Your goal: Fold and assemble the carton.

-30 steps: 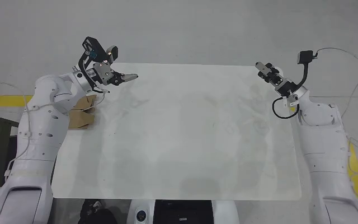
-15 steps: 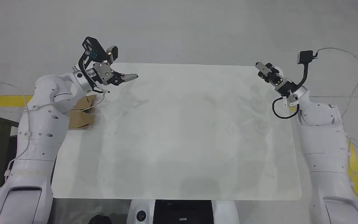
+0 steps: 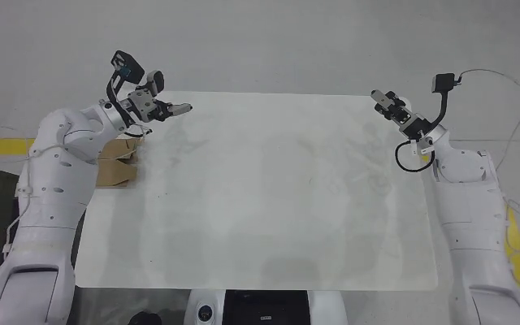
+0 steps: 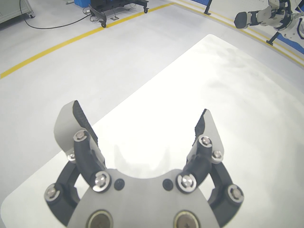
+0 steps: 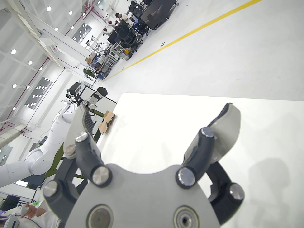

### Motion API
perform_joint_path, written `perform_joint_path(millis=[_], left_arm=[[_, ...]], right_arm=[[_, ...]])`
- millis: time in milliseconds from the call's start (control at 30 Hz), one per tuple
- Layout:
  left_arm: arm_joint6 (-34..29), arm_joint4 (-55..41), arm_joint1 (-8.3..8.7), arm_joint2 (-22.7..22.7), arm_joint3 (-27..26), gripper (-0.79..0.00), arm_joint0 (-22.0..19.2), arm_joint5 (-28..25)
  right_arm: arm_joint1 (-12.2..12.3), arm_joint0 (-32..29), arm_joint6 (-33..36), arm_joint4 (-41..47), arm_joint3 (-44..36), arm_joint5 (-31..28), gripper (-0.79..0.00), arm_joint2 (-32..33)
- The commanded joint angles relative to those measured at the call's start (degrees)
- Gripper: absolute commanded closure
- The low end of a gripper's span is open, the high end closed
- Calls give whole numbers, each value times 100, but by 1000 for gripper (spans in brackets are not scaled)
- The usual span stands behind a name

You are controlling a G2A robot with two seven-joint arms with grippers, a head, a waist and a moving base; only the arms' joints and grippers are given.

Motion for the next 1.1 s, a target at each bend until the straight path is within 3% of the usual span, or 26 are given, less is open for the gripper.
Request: perform_joint_path(millis=[0,267,400,533,800,1067], left_arm=[[-278,-369,37,-98,150,-785,-53,-130],[-1707,-2454,186,-374,794,-785,-253,-338],[-2844,-3894,309,-557,1008,-785,-420,-173],[-3698,-4892,435,-730,1132,-785,-511,315],[-4407,-5698,665,-940,1560,-785,-601,1024],[-4606,-5943,865,-965,2138,-785,-656,1223]], right_arm=[[0,0,0,0,0,0,-785,0],[0,0,0,0,0,0,-785,0],[0,0,0,0,0,0,-785,0],[0,0,0,0,0,0,-785,0],[0,0,0,0,0,0,-785,0],[0,0,0,0,0,0,-785,0]])
